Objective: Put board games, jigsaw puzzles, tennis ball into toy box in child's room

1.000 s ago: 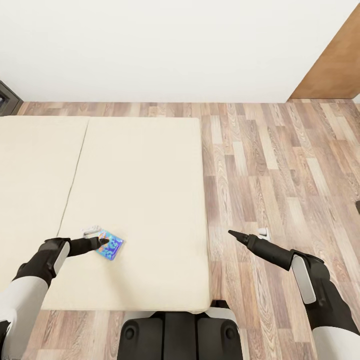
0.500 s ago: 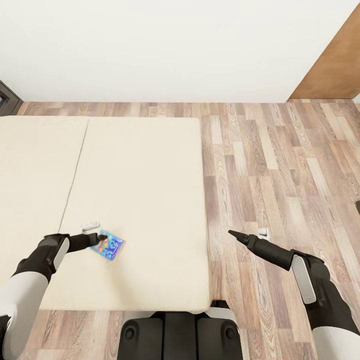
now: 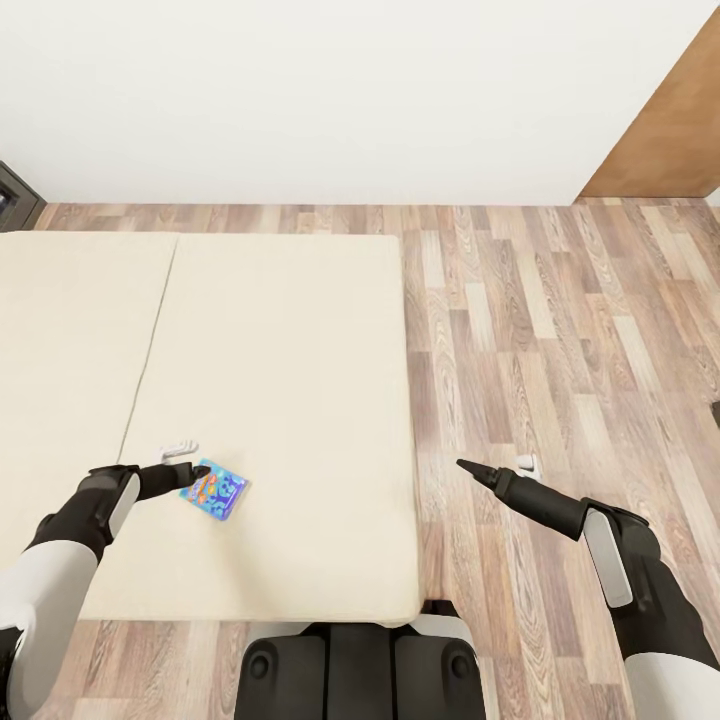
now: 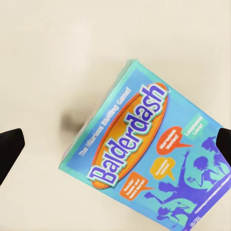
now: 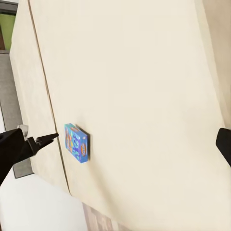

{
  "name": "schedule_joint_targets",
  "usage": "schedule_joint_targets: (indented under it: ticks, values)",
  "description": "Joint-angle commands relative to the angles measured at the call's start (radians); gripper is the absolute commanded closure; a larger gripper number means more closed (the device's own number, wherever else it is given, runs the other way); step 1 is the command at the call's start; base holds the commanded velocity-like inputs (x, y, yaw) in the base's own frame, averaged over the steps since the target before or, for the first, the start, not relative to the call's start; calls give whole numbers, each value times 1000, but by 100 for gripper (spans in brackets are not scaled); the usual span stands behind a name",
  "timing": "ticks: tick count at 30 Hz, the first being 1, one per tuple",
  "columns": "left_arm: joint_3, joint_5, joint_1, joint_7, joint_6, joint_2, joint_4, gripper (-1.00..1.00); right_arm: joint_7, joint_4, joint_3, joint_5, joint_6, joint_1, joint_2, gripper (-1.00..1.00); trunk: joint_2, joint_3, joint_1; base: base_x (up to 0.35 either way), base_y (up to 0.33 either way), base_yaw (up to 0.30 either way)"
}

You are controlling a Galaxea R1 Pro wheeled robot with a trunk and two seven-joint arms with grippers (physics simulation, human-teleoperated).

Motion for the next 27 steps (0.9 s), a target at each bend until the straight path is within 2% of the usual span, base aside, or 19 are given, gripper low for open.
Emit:
schedule_joint_targets:
  ticks: [1, 8, 27]
  values:
    - [4, -6, 0, -3, 2, -1, -1, -100, 3, 0, -1, 0, 5, -1, 0, -100, -2, -2, 1, 0, 0, 0]
    - [5, -35, -1, 1, -22, -4, 0, -100, 3, 2, -1, 0, 5, -1, 0, -100, -2, -9, 1, 0, 0, 0]
    - [2, -42, -1, 1, -30, -6, 0, -100, 2, 7, -1, 0, 5, -1, 1, -100, -2, -38, 1, 0, 0, 0]
